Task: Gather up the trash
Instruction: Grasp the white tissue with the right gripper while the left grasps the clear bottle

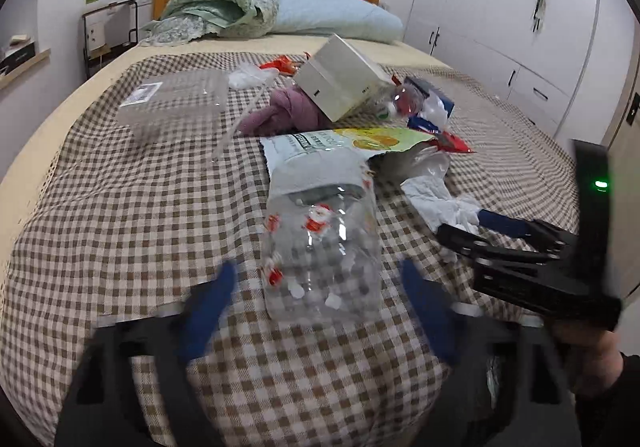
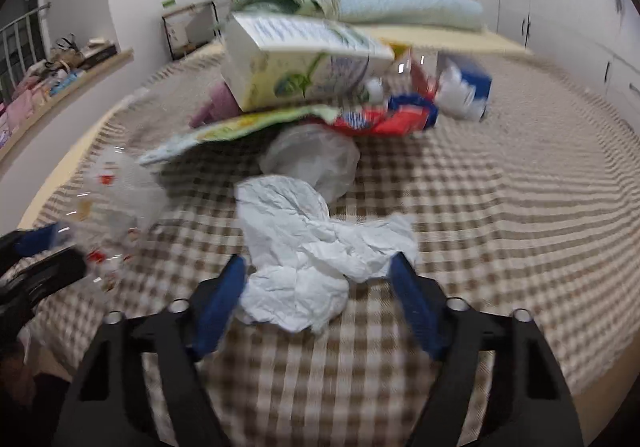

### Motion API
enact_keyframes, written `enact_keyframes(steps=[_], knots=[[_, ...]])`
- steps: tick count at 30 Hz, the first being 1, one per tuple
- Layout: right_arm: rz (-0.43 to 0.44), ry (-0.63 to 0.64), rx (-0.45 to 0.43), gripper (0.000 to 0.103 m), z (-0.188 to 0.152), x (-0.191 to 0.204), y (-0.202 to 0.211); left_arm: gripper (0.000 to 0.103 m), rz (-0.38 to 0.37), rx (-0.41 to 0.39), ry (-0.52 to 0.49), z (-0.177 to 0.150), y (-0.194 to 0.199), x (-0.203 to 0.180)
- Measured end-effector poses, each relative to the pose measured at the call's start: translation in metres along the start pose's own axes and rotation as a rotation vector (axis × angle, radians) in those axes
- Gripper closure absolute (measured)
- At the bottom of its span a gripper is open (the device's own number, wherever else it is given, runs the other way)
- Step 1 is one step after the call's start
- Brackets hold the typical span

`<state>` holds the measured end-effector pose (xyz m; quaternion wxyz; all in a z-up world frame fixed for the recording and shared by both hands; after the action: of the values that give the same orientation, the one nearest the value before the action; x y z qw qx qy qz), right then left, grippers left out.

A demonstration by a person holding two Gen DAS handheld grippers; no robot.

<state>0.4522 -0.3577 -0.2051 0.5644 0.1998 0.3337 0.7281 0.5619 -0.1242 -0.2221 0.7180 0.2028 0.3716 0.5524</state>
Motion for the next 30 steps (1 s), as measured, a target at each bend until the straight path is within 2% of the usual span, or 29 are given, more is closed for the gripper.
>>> enact_keyframes(steps=[2, 3, 4, 5, 8, 12, 16, 19, 23, 27, 30], knots=[[-0.028, -0.006, -0.001, 0.070, 0.001, -0.002, -0.001, 0.014, 0.032, 0.015, -0.032, -0.001, -0.007, -0.006], [-0.030, -0.004, 0.001, 0.091, 0.003, -0.002, 0.001, 0.016, 0.036, 0.020, -0.033, -0.001, -0.010, -0.007], [-0.025, -0.011, 0.007, 0.091, 0.002, -0.002, 0.005, 0.033, 0.037, 0.034, -0.026, -0.002, -0.011, -0.006], [-0.021, -0.023, 0.005, 0.092, 0.001, -0.005, 0.013, 0.043, 0.025, 0.052, -0.015, -0.004, -0.010, -0.005], [-0.058, -0.008, -0.024, 0.092, -0.001, -0.009, 0.039, 0.043, 0.025, 0.057, 0.005, -0.007, 0.001, -0.005], [-0.085, -0.031, -0.052, 0.092, -0.005, -0.025, 0.067, 0.043, 0.010, 0.012, -0.007, -0.007, 0.031, -0.015], [-0.118, -0.073, -0.079, 0.092, -0.017, -0.047, 0.097, 0.043, -0.015, -0.024, -0.043, -0.008, 0.068, -0.037], [-0.144, -0.095, -0.093, 0.092, -0.031, -0.058, 0.119, 0.043, -0.034, -0.018, -0.043, -0.013, 0.084, -0.057], [-0.211, -0.139, -0.102, 0.092, -0.064, -0.093, 0.162, 0.043, -0.126, 0.029, -0.053, -0.033, 0.097, -0.106], [-0.290, -0.206, -0.083, 0.092, -0.112, -0.137, 0.201, 0.042, -0.206, 0.090, -0.169, -0.070, 0.094, -0.175], [-0.344, -0.276, -0.039, 0.092, -0.161, -0.171, 0.222, 0.042, -0.296, 0.188, -0.277, -0.104, 0.077, -0.229]])
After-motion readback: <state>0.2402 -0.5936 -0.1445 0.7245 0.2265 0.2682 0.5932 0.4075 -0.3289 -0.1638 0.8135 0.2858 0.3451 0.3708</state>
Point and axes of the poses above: each gripper's, at about its wrist camera, not at the fingertips, and y roughly against the way its jaws point, x to its left, z to its top, the point moved 4 cm from there along -y, roughly the way its jaws point, and after that the axes turned 15 degrees about y, right-handed, at the moved point
